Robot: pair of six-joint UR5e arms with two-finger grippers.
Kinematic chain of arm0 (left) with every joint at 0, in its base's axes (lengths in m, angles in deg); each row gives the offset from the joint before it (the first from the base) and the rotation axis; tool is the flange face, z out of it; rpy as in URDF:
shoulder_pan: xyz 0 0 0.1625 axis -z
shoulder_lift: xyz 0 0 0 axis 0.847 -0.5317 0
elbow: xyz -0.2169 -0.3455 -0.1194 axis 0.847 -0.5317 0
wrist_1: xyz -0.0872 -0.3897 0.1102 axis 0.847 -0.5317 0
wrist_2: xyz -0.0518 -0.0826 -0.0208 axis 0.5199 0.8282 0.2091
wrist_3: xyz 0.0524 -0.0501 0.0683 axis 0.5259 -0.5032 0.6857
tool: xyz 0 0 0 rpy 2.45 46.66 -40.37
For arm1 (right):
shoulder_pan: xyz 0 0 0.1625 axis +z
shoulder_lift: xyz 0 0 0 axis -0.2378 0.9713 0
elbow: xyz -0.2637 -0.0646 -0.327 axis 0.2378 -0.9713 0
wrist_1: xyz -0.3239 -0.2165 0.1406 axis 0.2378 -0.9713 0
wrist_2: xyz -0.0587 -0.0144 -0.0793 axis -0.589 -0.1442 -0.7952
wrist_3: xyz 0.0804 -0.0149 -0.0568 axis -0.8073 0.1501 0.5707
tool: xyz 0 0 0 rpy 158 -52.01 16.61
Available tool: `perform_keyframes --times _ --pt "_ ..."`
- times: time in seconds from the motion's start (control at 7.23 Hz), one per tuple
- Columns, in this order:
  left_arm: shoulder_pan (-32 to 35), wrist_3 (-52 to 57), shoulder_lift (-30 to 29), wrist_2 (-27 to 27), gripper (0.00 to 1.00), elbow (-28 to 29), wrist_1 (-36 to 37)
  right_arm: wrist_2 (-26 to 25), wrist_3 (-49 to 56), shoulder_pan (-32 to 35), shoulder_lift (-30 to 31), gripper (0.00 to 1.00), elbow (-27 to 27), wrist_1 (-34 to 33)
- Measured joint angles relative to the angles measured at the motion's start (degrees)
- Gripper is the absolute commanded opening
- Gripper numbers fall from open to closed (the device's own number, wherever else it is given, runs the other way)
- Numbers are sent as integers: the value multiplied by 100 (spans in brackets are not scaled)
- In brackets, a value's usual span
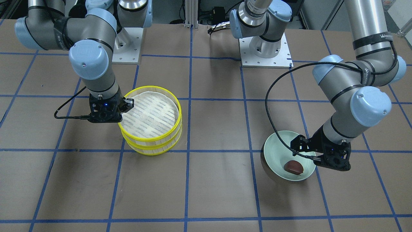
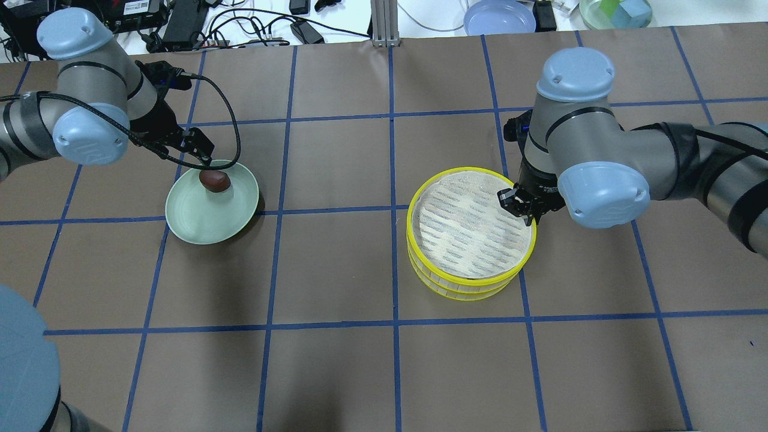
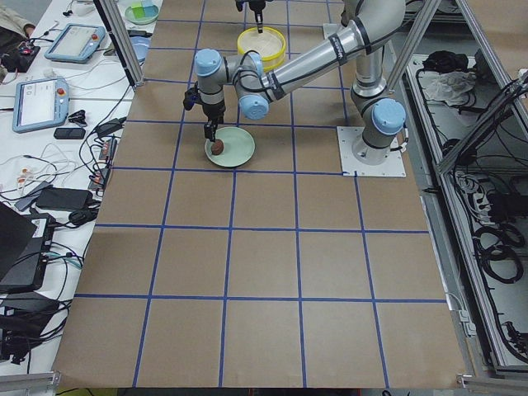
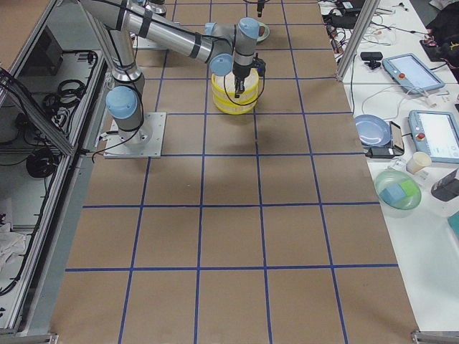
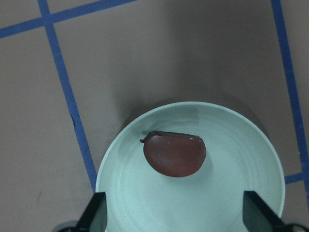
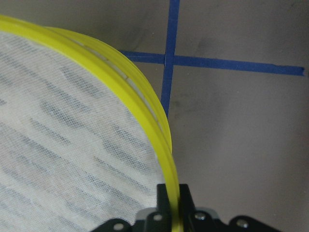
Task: Stack buns with steamer
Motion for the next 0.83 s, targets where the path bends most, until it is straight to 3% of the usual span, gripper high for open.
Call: perform_keyframes --times 0.41,0.55,0.69,0.83 --pt "-3 16 -509 118 86 -30 179 -14 9 -56 -18 0 -6 -52" --pt "-3 23 -630 101 83 -33 183 -18 13 -66 -27 13 -5 -48" --pt "-3 27 -735 98 41 -35 186 -22 14 -69 -40 69 -2 -31" --pt "-3 29 -812 102 0 -31 189 -29 11 -72 -57 100 -1 -20"
